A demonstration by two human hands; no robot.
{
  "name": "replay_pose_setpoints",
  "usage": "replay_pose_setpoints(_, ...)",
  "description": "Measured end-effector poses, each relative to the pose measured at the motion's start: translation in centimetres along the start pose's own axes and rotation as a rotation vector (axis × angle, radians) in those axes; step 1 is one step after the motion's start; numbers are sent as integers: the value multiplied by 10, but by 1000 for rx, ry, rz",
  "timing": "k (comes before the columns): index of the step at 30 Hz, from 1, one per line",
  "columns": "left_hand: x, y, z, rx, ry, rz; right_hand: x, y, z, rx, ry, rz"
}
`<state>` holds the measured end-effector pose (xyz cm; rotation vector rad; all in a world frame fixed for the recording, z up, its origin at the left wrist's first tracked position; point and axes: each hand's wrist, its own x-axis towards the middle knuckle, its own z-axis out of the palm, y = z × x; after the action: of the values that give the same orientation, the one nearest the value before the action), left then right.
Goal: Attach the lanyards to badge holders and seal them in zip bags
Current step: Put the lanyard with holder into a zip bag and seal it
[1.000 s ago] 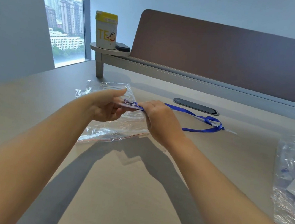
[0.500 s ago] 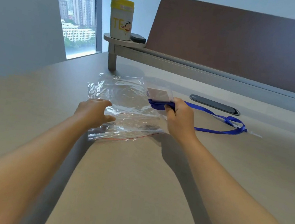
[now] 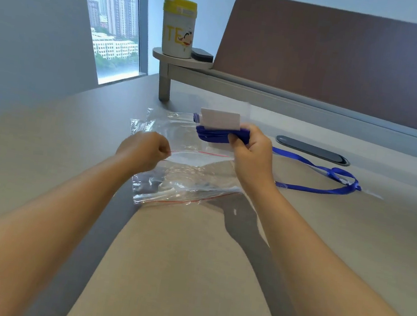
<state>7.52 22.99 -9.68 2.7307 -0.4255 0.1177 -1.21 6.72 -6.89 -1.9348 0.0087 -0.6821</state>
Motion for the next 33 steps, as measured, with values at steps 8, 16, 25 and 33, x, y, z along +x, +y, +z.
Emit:
replay_pose_setpoints(8, -15, 24, -27, -189, 96, 83, -7, -19, -4, -113, -70, -65)
replay_pose_setpoints(16, -34, 44, -66, -770, -42, 38, -10, -24, -28, -466, -124, -119)
replay_pose_setpoints(25, -39, 57, -82, -848, -118, 99, -5, -46, -42, -330, -98, -83)
replay_pose_setpoints(33, -37, 68, -84, -1077, 43, 30, -7, -64, -46, -349, -166, -148)
